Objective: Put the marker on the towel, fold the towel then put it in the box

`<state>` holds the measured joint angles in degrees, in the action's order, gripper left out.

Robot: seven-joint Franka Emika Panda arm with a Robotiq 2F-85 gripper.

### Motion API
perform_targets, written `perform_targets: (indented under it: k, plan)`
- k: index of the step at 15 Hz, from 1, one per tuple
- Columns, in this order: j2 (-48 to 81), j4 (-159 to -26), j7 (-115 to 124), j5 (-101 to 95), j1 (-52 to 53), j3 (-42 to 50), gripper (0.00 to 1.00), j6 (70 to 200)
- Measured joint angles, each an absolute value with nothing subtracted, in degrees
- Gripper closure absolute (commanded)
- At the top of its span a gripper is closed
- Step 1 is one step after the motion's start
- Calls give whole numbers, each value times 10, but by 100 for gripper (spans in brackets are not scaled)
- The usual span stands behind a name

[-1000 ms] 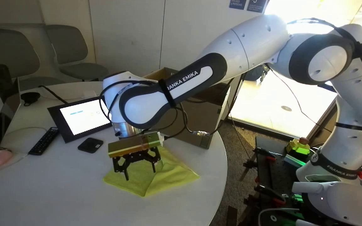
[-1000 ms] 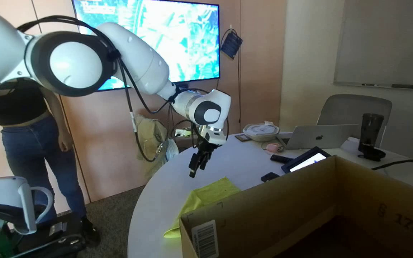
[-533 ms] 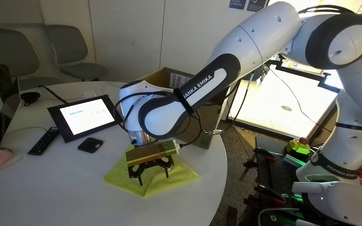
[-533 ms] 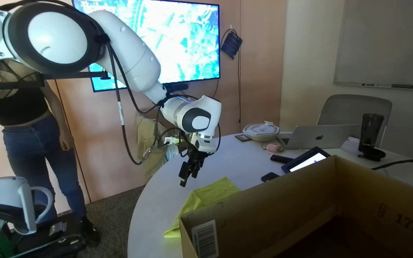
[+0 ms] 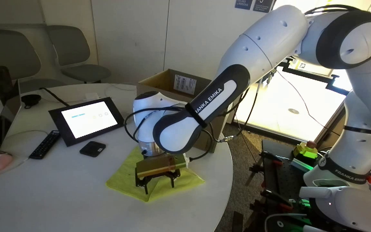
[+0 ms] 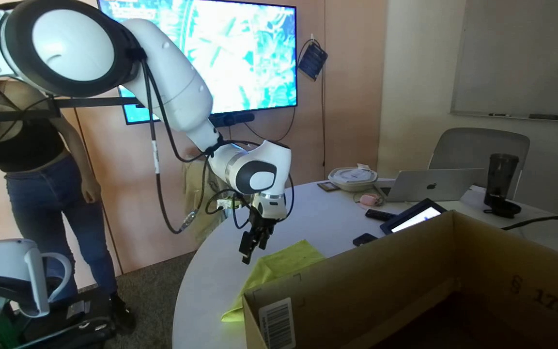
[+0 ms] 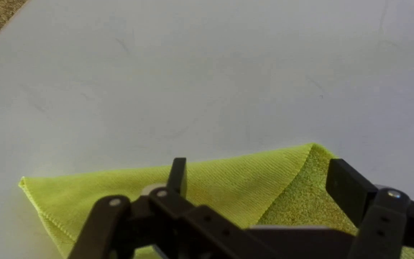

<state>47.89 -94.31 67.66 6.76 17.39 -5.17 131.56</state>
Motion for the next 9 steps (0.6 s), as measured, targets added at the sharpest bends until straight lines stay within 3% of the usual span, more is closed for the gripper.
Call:
perform_targets:
  k: [9]
  plan:
    - [478,-1039,677,68,178,-42,0,1463]
